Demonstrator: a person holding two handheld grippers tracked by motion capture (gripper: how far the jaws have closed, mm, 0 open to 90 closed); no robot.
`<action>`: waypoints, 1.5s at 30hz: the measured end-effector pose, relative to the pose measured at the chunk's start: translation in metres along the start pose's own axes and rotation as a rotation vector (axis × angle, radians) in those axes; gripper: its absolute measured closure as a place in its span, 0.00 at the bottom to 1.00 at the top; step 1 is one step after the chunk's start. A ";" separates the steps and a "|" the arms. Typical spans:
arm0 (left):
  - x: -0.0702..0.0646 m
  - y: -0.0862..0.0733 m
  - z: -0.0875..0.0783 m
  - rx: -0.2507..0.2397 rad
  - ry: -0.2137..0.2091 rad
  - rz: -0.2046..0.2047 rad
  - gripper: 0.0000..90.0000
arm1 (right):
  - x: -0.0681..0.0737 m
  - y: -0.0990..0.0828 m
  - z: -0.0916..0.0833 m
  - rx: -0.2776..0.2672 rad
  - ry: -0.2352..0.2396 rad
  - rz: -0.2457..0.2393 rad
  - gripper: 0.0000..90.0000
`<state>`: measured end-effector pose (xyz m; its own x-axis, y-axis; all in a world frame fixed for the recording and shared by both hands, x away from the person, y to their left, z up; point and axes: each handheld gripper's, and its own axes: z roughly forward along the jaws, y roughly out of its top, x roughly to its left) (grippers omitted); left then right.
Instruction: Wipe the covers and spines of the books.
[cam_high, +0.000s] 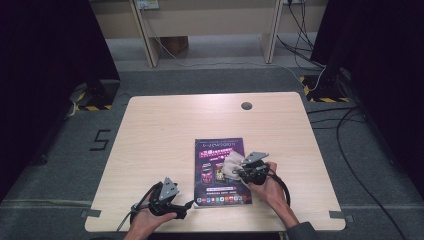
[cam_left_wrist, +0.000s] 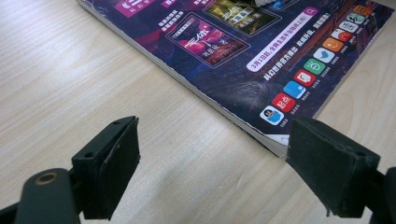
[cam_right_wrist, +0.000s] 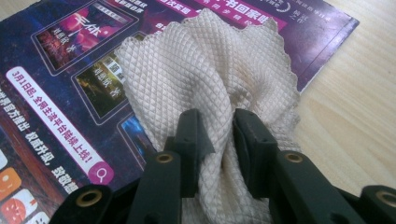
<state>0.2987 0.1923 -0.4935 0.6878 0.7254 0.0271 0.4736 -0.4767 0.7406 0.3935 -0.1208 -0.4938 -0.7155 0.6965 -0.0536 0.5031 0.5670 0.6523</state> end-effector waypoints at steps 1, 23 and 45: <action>0.000 0.000 0.001 0.001 -0.001 0.002 0.18 | 0.003 0.002 0.001 0.000 -0.006 -0.012 0.80; 0.000 0.001 -0.003 -0.014 -0.007 -0.004 0.18 | 0.091 0.035 0.030 -0.036 0.171 -0.176 0.80; 0.006 -0.004 -0.012 -0.027 0.009 -0.028 0.18 | 0.013 -0.018 -0.016 -0.003 0.015 -0.002 0.80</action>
<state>0.2945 0.2045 -0.4887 0.6691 0.7431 0.0120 0.4778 -0.4426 0.7588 0.3676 -0.1290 -0.4936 -0.7238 0.6886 -0.0436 0.4999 0.5669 0.6548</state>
